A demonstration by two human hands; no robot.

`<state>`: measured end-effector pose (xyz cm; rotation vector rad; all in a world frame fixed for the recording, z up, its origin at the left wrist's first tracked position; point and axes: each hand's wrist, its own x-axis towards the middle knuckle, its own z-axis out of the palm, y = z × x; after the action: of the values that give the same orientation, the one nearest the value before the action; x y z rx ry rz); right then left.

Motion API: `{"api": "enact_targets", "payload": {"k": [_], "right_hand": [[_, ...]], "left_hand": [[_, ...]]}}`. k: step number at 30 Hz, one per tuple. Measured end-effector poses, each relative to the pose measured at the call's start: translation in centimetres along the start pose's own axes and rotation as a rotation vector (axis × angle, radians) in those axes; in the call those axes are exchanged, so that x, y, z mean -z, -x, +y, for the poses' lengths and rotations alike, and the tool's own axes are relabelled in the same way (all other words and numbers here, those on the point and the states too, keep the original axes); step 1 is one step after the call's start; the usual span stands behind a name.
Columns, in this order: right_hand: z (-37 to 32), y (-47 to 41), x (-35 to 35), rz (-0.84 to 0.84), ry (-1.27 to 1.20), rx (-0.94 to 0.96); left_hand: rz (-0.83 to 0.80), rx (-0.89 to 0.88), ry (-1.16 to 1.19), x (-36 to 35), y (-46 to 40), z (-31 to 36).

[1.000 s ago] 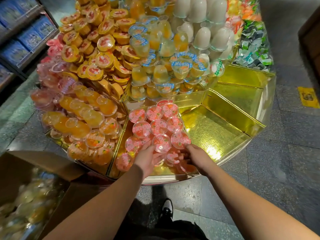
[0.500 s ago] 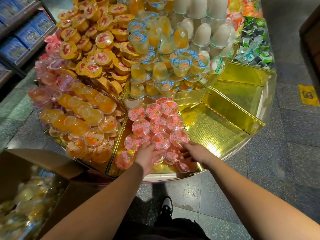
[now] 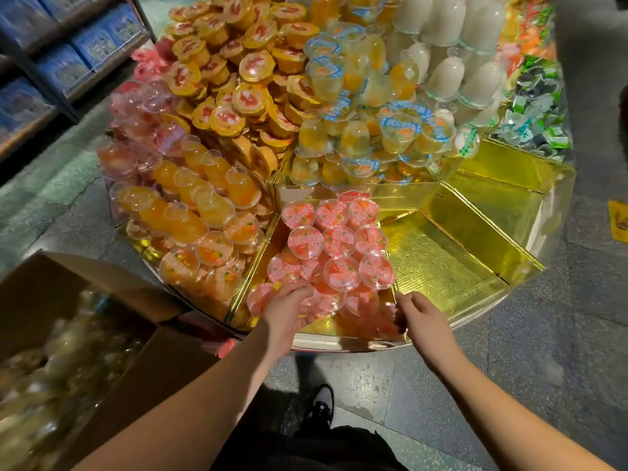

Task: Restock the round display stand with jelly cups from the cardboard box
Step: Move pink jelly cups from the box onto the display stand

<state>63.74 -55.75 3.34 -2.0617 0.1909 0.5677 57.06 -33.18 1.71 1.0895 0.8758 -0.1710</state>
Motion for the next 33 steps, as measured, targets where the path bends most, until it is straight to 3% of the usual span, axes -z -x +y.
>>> {"api": "enact_targets", "payload": {"k": [3, 7, 11, 14, 20, 26, 33], "right_hand": [[-3.4, 1.6, -3.6, -0.247, 0.086, 0.098], [-8.7, 2.5, -13.6, -0.581, 0.313, 0.304], [-13.4, 6.5, -27.2, -0.877, 0.753, 0.641], [-14.8, 10.4, -36.6, -1.046, 1.147, 0.943], [-13.7, 18.4, -49.8, -1.111, 1.330, 1.046], [-10.8, 24.0, -58.7, -1.179, 1.406, 0.953], [-9.0, 26.8, -65.6, -1.084, 1.351, 0.895]], "left_hand": [[0.041, -0.082, -0.005, 3.9, 2.3, 0.7], [0.230, -0.092, -0.001, 12.6, 4.4, 1.5], [0.559, -0.162, -0.022, 24.0, 8.3, -0.8], [0.772, -0.118, 0.016, 31.9, 12.3, -3.5], [0.984, -0.008, -0.082, 44.7, 18.3, -9.7], [1.024, 0.135, -0.153, 53.5, 21.9, -15.4], [1.059, 0.176, -0.285, 60.6, 23.4, -18.4]]}}
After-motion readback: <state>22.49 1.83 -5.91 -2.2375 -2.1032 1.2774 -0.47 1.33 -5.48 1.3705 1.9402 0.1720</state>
